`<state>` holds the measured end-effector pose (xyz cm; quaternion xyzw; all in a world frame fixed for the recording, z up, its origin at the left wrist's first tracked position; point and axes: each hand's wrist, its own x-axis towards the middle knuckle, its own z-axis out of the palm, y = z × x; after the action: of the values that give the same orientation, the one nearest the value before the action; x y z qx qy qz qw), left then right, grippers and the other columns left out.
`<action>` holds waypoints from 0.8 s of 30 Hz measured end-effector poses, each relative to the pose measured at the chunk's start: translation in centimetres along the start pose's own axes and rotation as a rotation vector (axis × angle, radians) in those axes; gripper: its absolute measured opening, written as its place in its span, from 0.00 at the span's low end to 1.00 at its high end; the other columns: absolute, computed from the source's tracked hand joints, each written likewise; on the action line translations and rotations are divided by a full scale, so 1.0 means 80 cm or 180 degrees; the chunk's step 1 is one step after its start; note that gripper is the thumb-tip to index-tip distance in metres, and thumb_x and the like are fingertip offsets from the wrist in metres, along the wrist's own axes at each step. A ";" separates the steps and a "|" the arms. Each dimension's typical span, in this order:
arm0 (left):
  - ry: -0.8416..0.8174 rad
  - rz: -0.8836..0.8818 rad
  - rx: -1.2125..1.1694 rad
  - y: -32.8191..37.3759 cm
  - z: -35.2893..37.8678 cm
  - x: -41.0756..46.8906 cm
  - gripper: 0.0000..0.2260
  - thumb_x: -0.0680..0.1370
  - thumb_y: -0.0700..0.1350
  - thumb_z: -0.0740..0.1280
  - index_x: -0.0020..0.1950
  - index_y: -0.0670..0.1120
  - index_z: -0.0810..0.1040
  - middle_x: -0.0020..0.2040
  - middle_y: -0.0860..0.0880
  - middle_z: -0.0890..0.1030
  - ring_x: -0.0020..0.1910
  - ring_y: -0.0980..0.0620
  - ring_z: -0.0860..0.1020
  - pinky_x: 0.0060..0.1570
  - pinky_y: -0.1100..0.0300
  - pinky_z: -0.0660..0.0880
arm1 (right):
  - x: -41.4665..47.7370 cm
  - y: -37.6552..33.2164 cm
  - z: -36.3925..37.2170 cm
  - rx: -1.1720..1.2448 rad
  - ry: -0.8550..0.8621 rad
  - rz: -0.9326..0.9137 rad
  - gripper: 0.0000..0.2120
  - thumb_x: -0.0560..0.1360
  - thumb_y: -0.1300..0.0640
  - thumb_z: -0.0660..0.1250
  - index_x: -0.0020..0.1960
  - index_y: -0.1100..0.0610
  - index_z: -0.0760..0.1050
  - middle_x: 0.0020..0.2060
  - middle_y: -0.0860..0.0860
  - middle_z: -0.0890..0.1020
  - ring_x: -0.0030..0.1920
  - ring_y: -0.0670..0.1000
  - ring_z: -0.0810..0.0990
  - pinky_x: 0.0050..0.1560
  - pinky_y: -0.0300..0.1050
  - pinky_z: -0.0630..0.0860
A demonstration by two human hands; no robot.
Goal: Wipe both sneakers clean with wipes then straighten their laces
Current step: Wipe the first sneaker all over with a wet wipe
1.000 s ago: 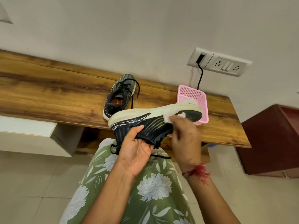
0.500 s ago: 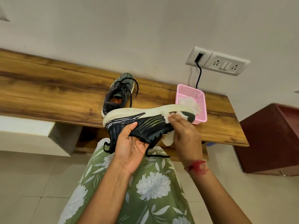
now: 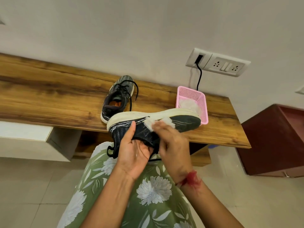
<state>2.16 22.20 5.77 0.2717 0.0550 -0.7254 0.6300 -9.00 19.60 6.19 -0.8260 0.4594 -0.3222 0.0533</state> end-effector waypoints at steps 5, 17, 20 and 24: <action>0.0035 0.0124 -0.0006 0.002 -0.011 0.004 0.23 0.74 0.54 0.62 0.59 0.39 0.81 0.58 0.40 0.82 0.56 0.46 0.81 0.63 0.53 0.73 | 0.008 0.018 -0.001 -0.0338 0.0117 0.0089 0.20 0.64 0.75 0.68 0.54 0.61 0.81 0.52 0.55 0.82 0.51 0.54 0.82 0.51 0.50 0.78; -0.0035 0.0209 0.0247 -0.003 -0.012 0.003 0.23 0.77 0.56 0.59 0.59 0.40 0.78 0.55 0.42 0.83 0.53 0.50 0.82 0.57 0.59 0.76 | 0.013 -0.006 0.005 -0.0257 -0.0062 0.0059 0.17 0.68 0.67 0.60 0.53 0.61 0.81 0.51 0.55 0.83 0.50 0.56 0.82 0.48 0.54 0.80; 0.0031 0.0138 0.0122 0.002 -0.017 0.005 0.25 0.74 0.59 0.61 0.58 0.39 0.78 0.55 0.42 0.81 0.55 0.48 0.79 0.63 0.56 0.71 | 0.001 -0.026 0.003 0.0153 -0.0389 -0.0484 0.21 0.69 0.59 0.54 0.53 0.60 0.81 0.52 0.53 0.83 0.52 0.52 0.82 0.50 0.47 0.80; -0.0046 0.0372 -0.0225 0.010 -0.021 0.008 0.24 0.78 0.57 0.59 0.61 0.40 0.79 0.58 0.41 0.82 0.55 0.46 0.81 0.55 0.51 0.78 | 0.012 0.009 -0.022 0.1516 0.0627 0.1015 0.16 0.72 0.68 0.64 0.57 0.56 0.78 0.52 0.47 0.82 0.54 0.43 0.79 0.55 0.41 0.77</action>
<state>3.42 22.21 4.23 0.2468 0.0600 -0.6869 0.6809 -10.22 18.75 7.79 -0.6725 0.4978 -0.4870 0.2505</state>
